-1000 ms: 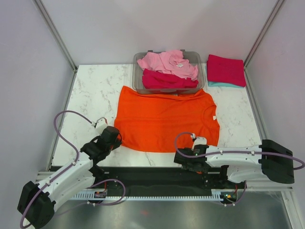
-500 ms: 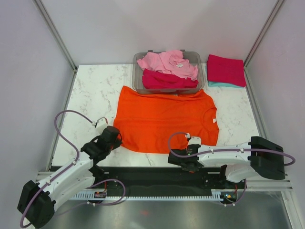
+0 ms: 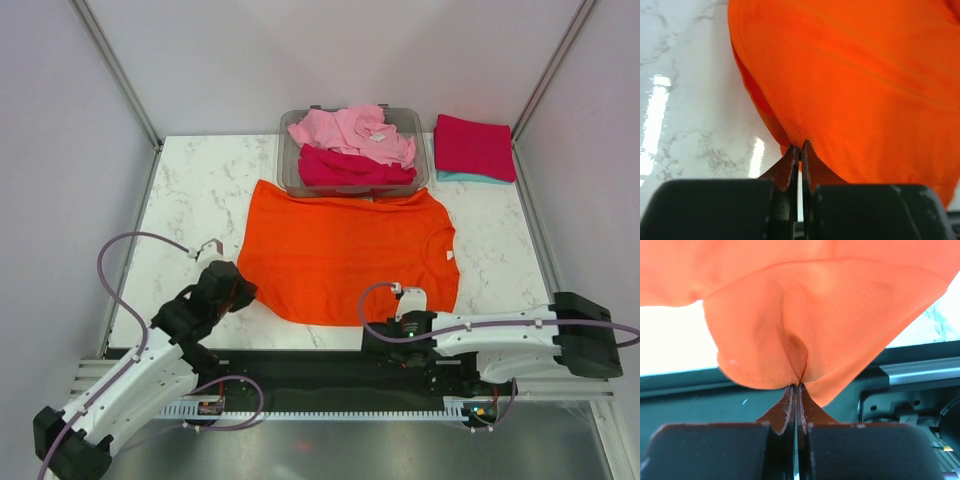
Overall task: Fold and stack the t-shirts
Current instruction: Fold the tshirt
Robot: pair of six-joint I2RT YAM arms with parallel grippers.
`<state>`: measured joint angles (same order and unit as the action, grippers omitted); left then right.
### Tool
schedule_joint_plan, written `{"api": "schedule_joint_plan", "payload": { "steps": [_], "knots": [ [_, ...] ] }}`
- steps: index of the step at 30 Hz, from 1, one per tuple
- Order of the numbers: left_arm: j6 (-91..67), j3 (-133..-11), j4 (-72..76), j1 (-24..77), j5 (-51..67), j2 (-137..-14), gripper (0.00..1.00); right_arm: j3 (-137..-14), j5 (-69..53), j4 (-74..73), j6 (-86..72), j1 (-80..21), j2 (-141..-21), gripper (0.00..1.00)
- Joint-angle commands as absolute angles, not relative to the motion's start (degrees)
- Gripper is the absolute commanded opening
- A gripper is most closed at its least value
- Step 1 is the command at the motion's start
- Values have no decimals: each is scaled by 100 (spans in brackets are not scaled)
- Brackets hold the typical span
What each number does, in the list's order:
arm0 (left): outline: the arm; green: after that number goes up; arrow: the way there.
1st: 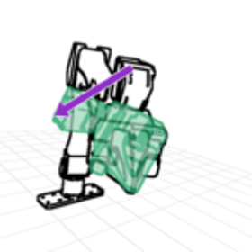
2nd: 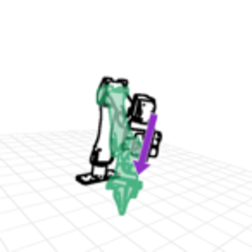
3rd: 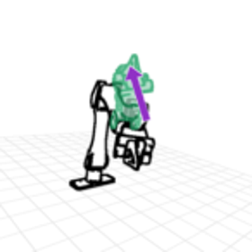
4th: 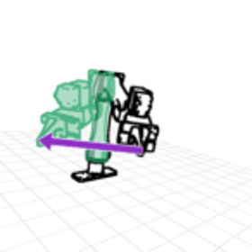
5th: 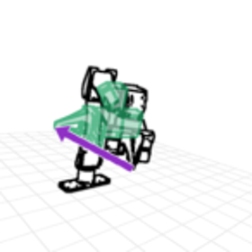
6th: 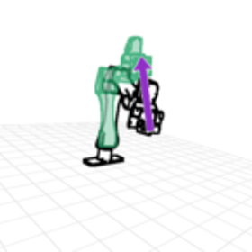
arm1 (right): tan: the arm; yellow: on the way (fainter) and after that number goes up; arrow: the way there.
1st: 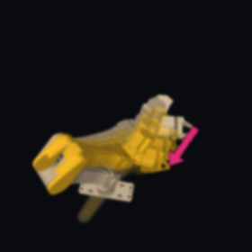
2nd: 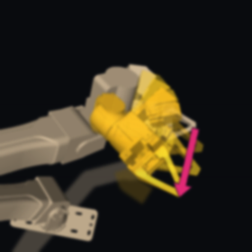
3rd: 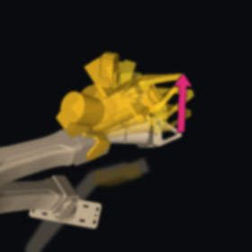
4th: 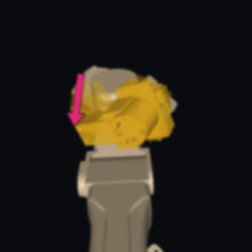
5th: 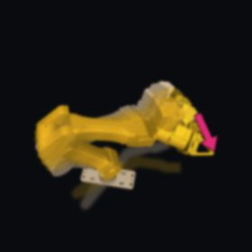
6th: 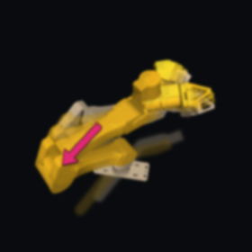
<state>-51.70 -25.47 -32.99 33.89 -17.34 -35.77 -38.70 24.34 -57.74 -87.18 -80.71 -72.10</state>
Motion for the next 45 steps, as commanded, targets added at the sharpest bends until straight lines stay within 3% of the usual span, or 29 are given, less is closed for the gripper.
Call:
{"api": "schedule_joint_plan", "payload": {
  "steps": [1, 8, 14, 19, 26, 32, 45],
  "knots": [
    [-5167, -2979, -3770, 3437, -1137, -3358, 2, -4070, 2760, -6354, -9105, -8209, -6584, 0],
    [-5405, -3419, -4649, 3437, -563, -3094, 2, -4253, 3058, -6680, -9492, -8543, -5880, 0],
    [-5151, -4235, -5413, 3428, -922, -3233, 2, -4939, 3989, -6996, -9335, -8482, -5906, 0],
    [-4475, -4649, -5467, 3401, -976, -3866, 2, -5430, 4368, -6540, -7644, -7482, -5968, 0],
    [-3982, -4983, -5344, 3077, -1187, -4815, 2, -5713, 3859, -5609, -5602, -5732, -6020, 0],
    [-3174, -5089, -4879, 2233, -317, -5887, 2, -5695, 3481, -5081, -4879, -4923, -6380, 0],
    [-2559, -5704, -4579, 1697, -721, -7407, 2, -5458, 2558, -4061, -3771, -3569, -7057, 0]
  ]
}}
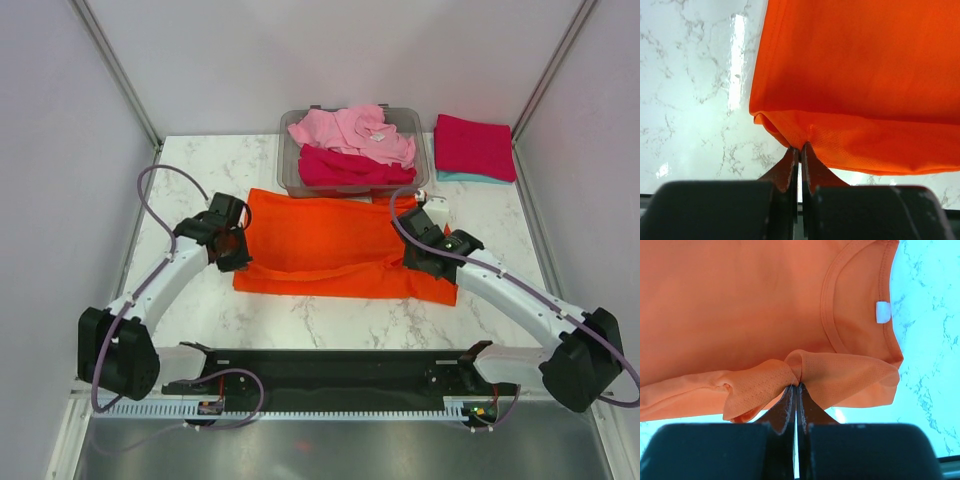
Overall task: Fold and stack the t-shirts
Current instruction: Fold the tshirt
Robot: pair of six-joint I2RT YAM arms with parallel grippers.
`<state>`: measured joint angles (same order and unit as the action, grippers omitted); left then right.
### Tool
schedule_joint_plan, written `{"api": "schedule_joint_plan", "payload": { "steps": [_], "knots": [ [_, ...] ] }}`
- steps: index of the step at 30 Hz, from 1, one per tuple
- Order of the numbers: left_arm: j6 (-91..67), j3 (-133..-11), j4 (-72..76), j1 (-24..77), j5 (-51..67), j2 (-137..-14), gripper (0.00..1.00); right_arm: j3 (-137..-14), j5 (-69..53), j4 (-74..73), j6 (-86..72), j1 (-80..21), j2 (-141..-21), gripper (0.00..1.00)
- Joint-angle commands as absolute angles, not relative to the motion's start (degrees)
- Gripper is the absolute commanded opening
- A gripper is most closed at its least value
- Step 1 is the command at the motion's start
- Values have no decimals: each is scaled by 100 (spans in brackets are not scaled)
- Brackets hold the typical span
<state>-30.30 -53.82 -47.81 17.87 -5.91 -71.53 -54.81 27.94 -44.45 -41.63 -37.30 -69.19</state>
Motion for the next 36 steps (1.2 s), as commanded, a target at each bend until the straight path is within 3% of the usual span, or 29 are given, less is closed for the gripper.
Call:
{"api": "schedule_joint_plan", "payload": {
  "steps": [1, 10, 16, 17, 19, 20, 22, 23, 26, 30, 36],
  "knots": [
    [-2514, -5748, -4562, 1679, -703, -7505, 2, -5449, 2497, -3982, -3710, -3516, -7136, 0],
    [-2400, -6099, -4456, 1538, -624, -8647, 2, -5300, 2118, -3367, -3402, -3015, -7768, 2],
    [-2268, -6644, -4491, 1336, -431, -9368, 15, -5615, 1890, -3112, -3156, -2523, -8567, 29],
    [-2224, -6819, -4491, 1266, -370, -9595, 23, -5808, 1837, -3094, -3120, -2331, -8700, 34],
    [-2180, -7048, -4517, 1196, -325, -9816, 30, -6116, 1627, -3102, -2945, -2119, -9085, 53],
    [-2136, -7292, -4605, 1108, -282, -9930, 42, -6526, 1539, -3155, -2883, -1883, -9184, 57],
    [-2136, -7531, -4771, 1090, -386, -9914, 52, -6941, 1433, -3513, -2682, -1697, -9264, 66],
    [-2153, -7628, -4833, 1090, -465, -9688, 62, -7230, 1459, -3629, -2637, -1592, -9185, 69],
    [-2284, -7419, -4834, 1090, -694, -9169, 72, -7095, 1643, -3840, -2610, -1494, -8501, 83],
    [-2960, -6516, -4538, 1081, -879, -7504, 72, -5918, 1538, -3903, -3031, -1450, -7297, 88],
    [-4226, -4063, -3080, 1063, -53, -5504, 72, -3500, 555, -3402, -4120, -1047, -5163, 85]
  ]
}}
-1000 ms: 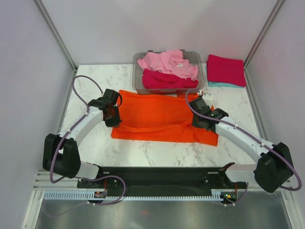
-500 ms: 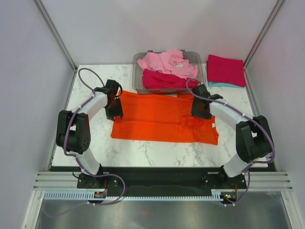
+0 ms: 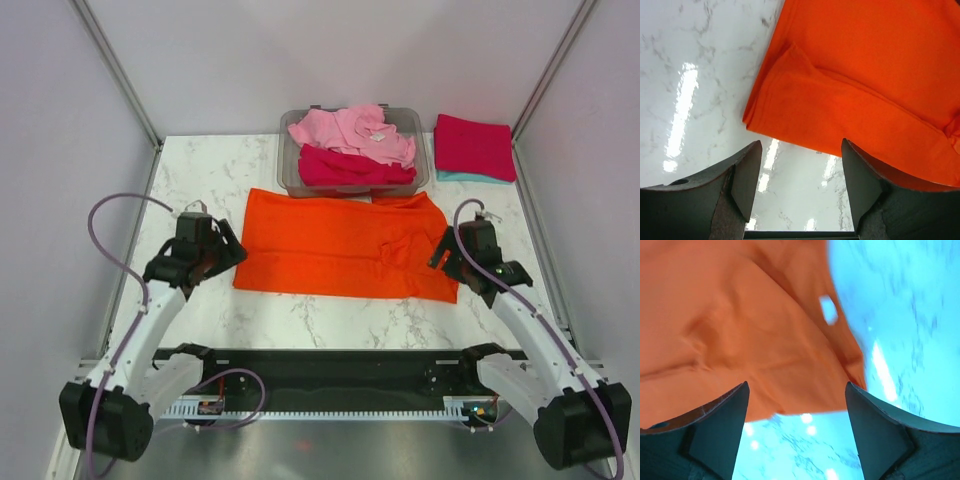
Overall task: Fold and stack the t-shirts
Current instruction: Fold the tshirt
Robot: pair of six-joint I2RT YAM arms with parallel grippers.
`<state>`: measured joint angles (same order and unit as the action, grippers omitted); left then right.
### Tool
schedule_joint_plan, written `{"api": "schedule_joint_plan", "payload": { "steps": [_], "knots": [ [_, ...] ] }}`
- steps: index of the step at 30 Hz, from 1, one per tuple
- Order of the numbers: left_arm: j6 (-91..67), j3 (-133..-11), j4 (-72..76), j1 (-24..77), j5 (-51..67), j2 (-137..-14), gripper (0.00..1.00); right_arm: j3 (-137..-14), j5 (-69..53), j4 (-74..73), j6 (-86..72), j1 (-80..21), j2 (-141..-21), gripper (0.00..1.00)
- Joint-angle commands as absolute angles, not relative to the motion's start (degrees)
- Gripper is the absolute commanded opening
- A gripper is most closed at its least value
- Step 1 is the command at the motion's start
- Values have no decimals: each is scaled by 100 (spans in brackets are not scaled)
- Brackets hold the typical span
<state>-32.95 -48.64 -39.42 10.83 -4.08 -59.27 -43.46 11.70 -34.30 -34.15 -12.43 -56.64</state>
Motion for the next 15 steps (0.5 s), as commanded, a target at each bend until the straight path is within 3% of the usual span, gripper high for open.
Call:
{"api": "schedule_joint_plan", "payload": {
  "steps": [1, 7, 15],
  "knots": [
    [-4341, -3591, -2963, 1063, -27, -5145, 72, -3298, 475, -3306, -4209, -1002, -5029, 85],
    [-4790, -2656, -2427, 1063, -123, -4807, 72, -2830, 501, -3147, -4438, -958, -5062, 83],
    [-4781, -2347, -1793, 1063, -255, -5246, 72, -2496, 773, -2918, -4588, -888, -5150, 81]
  ]
}}
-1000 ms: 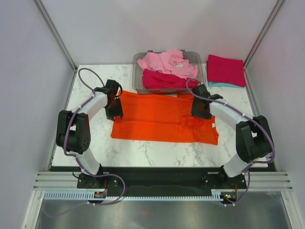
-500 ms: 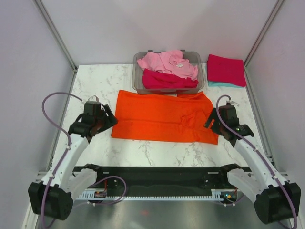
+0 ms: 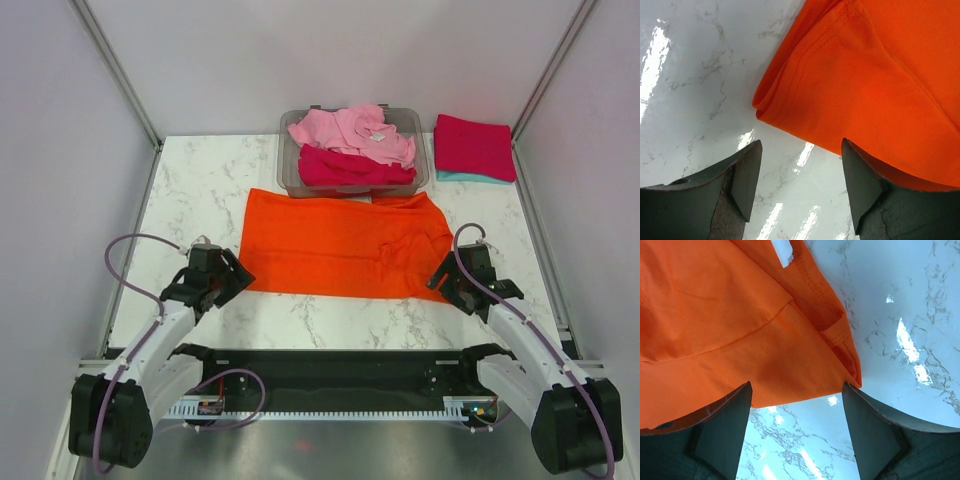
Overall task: Fold and stack the t-shirts
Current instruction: Fold the tshirt
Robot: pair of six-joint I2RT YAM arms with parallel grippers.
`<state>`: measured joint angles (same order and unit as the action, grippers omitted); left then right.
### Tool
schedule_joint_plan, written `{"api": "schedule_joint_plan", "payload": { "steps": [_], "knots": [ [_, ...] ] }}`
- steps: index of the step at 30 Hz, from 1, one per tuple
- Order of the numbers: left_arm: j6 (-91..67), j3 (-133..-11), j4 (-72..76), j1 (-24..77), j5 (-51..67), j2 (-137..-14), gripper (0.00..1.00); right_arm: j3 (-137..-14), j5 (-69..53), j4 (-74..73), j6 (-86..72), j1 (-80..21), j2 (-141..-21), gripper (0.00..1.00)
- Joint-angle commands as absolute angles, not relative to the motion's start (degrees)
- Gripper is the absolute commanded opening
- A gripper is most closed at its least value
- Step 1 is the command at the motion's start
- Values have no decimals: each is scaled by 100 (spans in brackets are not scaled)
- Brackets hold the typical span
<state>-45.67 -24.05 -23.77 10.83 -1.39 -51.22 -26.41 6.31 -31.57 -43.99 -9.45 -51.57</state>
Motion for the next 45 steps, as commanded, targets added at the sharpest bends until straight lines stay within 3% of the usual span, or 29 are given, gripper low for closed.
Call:
{"api": "schedule_joint_plan", "payload": {
  "steps": [1, 12, 20, 21, 22, 24, 28, 31, 35, 36, 39, 45],
  "knots": [
    [-4764, -2321, -1767, 1063, -272, -5264, 72, -2470, 756, -2927, -4605, -888, -5185, 80],
    [-4887, -2030, -1371, 1055, -685, -5396, 69, -2004, 870, -3032, -5098, -879, -4631, 73],
    [-4992, -2136, -1196, 1055, -861, -5791, 56, -1784, 808, -3366, -5212, -870, -4123, 72],
    [-5010, -2144, -1187, 1055, -879, -5818, 52, -1775, 835, -3323, -5221, -879, -4079, 71],
    [-5045, -2162, -1195, 1055, -914, -5836, 42, -1775, 887, -3287, -5256, -888, -4096, 70],
    [-5080, -2180, -1152, 1055, -1001, -5906, 35, -1819, 984, -3200, -5291, -879, -4296, 62],
    [-5071, -2267, -1143, 1055, -1046, -5985, 10, -1925, 1063, -2892, -5265, -888, -4833, 50],
    [-5063, -2268, -1134, 1055, -1072, -5950, 2, -1977, 1248, -2611, -5265, -879, -5115, 38],
    [-4984, -2259, -1134, 1055, -985, -5898, 2, -2004, 1414, -2259, -5150, -879, -5431, 25],
    [-4992, -2276, -1169, 1055, -976, -5863, 2, -2021, 1502, -2215, -5107, -879, -5527, 15],
    [-5036, -2355, -1511, 1055, -1090, -5626, 2, -2188, 1599, -2381, -5063, -870, -5511, 0],
    [-5229, -2435, -2301, 1046, -748, -4545, 2, -2416, 1582, -3179, -5247, -844, -4519, 0]
  ]
}}
